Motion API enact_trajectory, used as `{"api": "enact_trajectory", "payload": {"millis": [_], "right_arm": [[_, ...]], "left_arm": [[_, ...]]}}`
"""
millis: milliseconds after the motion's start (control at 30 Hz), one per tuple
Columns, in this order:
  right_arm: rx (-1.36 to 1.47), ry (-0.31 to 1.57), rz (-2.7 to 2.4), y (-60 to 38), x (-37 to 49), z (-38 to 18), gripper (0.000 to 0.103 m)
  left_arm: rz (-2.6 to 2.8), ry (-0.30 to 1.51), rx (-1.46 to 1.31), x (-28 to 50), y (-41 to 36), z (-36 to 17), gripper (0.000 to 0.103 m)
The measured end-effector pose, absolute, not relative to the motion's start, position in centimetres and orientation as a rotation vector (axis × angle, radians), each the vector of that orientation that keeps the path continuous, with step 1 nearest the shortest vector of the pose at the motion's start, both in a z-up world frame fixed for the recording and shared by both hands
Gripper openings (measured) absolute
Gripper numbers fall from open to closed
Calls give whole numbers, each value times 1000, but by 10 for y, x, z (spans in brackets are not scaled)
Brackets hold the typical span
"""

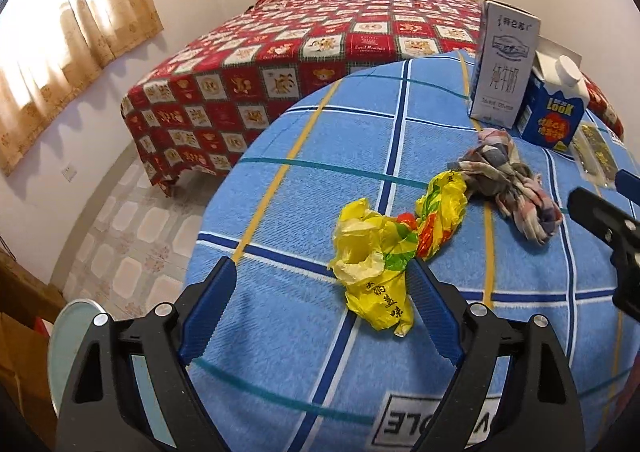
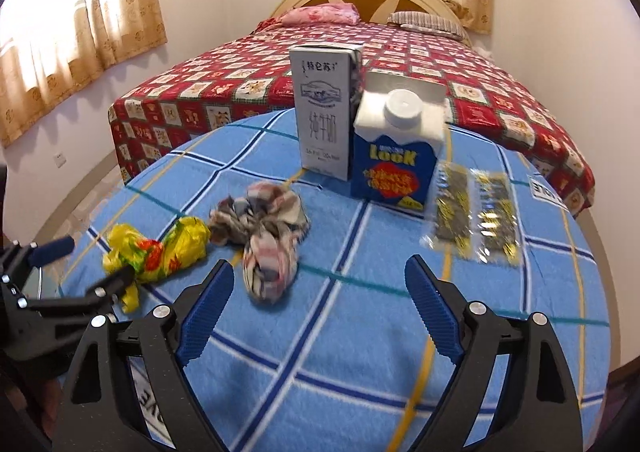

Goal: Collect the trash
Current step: 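Grasp the plaid cloth with the right tool while the left tool grasps the yellow plastic bag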

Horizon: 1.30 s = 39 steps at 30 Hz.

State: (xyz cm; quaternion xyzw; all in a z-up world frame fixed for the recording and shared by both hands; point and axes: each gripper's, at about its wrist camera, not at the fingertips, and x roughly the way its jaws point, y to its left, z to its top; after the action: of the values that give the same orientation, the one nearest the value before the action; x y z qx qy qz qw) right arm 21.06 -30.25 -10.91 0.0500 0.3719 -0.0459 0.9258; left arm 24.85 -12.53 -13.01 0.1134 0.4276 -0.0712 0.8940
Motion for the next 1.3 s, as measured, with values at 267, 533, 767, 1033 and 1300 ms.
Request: {"api": "enact_trajectory", "payload": {"millis": [267, 533, 767, 1033, 1300], "right_arm": [[121, 796, -74, -302, 233, -121, 86], [124, 853, -11, -291, 247, -139, 76], [97, 875, 8, -283, 245, -144, 35], [95, 874, 12, -281, 240, -146, 23], [133, 872, 10, -287, 220, -145, 15]], "left_arm": [[-185, 888, 187, 248, -122, -136, 85], [-225, 944, 121, 260, -115, -142, 83], [-255, 920, 167, 251, -125, -143, 44], [-279, 925, 168, 251, -126, -144, 19], [-273, 918, 173, 250, -127, -144, 17]]}}
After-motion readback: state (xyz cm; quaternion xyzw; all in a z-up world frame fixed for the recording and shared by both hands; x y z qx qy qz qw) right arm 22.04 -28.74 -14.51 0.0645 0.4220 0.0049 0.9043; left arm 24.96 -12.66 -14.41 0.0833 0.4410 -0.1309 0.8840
